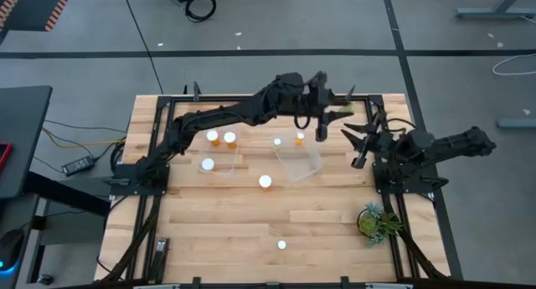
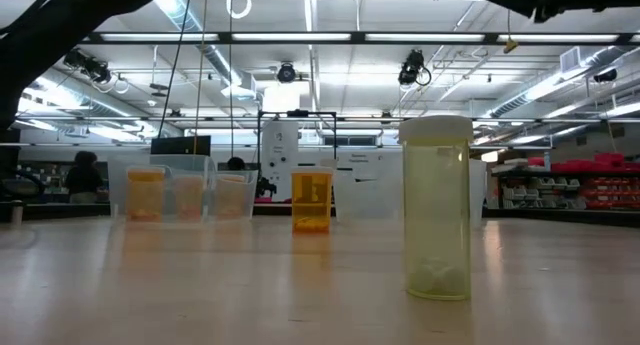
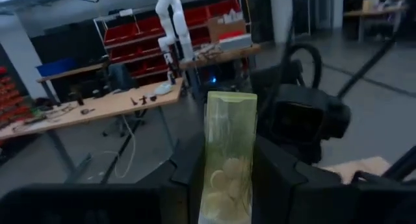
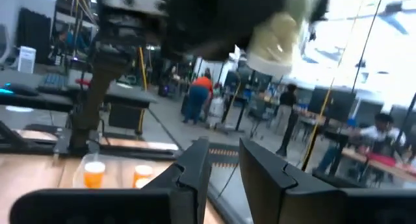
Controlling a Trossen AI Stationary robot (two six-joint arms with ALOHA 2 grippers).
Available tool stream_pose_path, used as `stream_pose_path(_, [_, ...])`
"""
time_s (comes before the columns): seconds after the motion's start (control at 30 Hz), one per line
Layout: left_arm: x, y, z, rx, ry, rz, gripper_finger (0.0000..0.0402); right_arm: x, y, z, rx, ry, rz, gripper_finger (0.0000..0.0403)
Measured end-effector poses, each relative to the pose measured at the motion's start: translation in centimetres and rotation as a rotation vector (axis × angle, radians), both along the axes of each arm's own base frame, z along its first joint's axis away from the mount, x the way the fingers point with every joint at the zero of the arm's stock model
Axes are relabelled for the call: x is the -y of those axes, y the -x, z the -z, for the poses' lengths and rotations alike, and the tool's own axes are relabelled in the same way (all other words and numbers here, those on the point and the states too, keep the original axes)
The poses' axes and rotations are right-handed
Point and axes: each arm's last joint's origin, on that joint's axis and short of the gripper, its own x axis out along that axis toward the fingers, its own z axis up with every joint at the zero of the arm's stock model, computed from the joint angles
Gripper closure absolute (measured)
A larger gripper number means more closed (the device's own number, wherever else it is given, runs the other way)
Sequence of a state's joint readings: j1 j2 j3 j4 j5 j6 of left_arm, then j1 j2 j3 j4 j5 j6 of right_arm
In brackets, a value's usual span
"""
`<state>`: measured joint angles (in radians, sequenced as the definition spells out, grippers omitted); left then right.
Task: Pick and place medicine bottles into bin by pill shape (circle, oval)
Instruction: Put the small yellow pill bottle into the right transparent bin
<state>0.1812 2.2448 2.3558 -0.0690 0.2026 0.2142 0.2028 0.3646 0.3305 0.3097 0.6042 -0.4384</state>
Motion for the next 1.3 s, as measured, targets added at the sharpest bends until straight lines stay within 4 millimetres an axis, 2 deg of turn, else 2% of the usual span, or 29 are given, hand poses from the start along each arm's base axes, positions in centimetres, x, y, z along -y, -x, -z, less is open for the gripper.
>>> stream_pose_path(0.2, [-1.3, 0.4, -1.1, 0.101, 0.119, 0.032, 0.0292, -0.3, 0.5, -0.9, 0.014, 0.12, 0.096, 0.0311])
stream_pose_path(0.4, [-1.4, 0.7, -1.9, 0.176, 0.1, 0.092, 0.0292, -0.2, 1.3, -2.5, 0.155, 0.16, 0.124, 0.031])
stream_pose_path(0.57, [-1.2, 0.7, -1.9, 0.175, 0.088, 0.116, 0.0292, -0.4, 1.3, -2.9, 0.222, 0.173, 0.047, 0.0277])
stream_pose_path(0.77, [-0.3, 0.4, -1.7, 0.209, 0.054, 0.146, 0.0292, -0.2, 0.3, -2.9, 0.243, 0.206, 0.035, 0.0204])
stream_pose_path(0.9, [0.6, 0.3, -1.7, 0.216, -0.002, 0.187, 0.0292, -0.1, -0.5, -3.4, 0.26, 0.206, 0.036, 0.0173])
stream_pose_path(1.1, [1.8, 0.1, -1.7, 0.222, -0.028, 0.249, 0.0292, 0.1, -2.5, -4.8, 0.212, 0.206, 0.045, 0.0167])
stream_pose_path(1.3, [1.7, 0.2, -1.7, 0.218, -0.03, 0.247, 0.029, -0.2, -4.5, -5.7, 0.087, 0.217, 0.022, 0.0176])
